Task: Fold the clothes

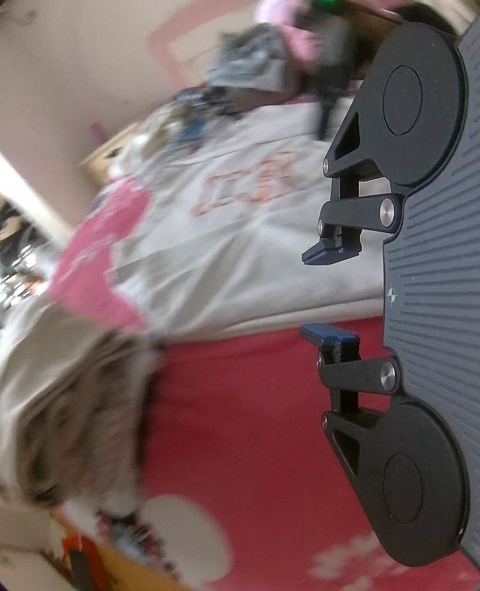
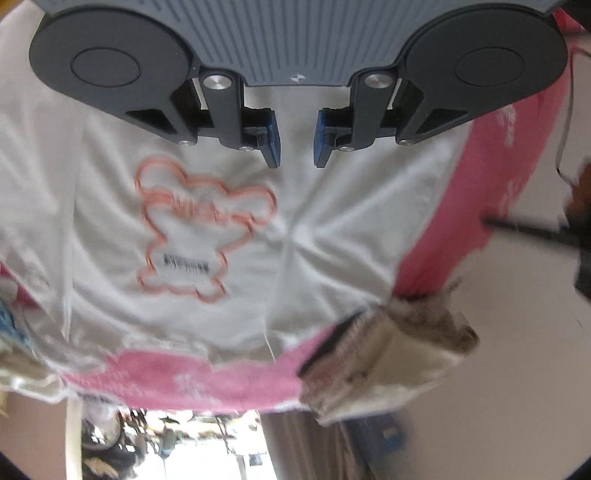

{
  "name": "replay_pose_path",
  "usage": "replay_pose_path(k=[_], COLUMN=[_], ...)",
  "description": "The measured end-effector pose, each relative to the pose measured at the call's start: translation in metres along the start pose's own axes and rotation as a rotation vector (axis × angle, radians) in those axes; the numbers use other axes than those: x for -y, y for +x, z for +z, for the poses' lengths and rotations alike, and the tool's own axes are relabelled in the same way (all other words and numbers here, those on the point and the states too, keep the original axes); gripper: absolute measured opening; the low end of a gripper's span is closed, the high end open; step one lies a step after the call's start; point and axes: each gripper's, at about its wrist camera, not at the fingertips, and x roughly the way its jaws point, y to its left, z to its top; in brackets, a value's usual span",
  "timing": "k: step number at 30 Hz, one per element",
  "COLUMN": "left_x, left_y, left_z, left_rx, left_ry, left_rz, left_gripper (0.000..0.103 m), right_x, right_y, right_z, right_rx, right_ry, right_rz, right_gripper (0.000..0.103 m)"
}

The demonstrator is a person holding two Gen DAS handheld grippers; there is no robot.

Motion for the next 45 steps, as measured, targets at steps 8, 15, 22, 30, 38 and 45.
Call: replay_pose_path(k=[8,15,22,30,38,45], left_x=[0.035,0.049,0.050,0.050,0.049,0.044], left_y=[0.039,0.056,0.052,0.052,0.052,0.051], left_z=[-0.057,-0.089,-0.096,-0.103,-0.103,-0.106], left_rx=[-0.201,-0.311,-0.339,-0.315,-0.318,-0.299], left_ry=[0.145,0.298,0.301,0.256,0.245,0.224], left_rz=[-0.026,0.026,0.023,0.017,0.022,0.030], left_gripper=[0.034,0.033,0.034,0.033,0.034,0.021], right_x=[-0.019,-0.037,-0.029,-0.014,-0.028,-0.044], right_y=[0.018,0.068,0.069,0.073,0.083,0.082], right_z=[0.001,-0.048,-0.045,-0.089,-0.103,-0.101], right_rx=[-0.080,-0.315,-0.303,-0.385,-0.398,-0.358], right_ry=[0.014,0.051,0.163,0.405,0.443,0.362], right_rz=[0.190,0.260,0.260,0.357,0.397,0.368], right_gripper=[0.022,0.022,0.025,0.033,0.034,0.029])
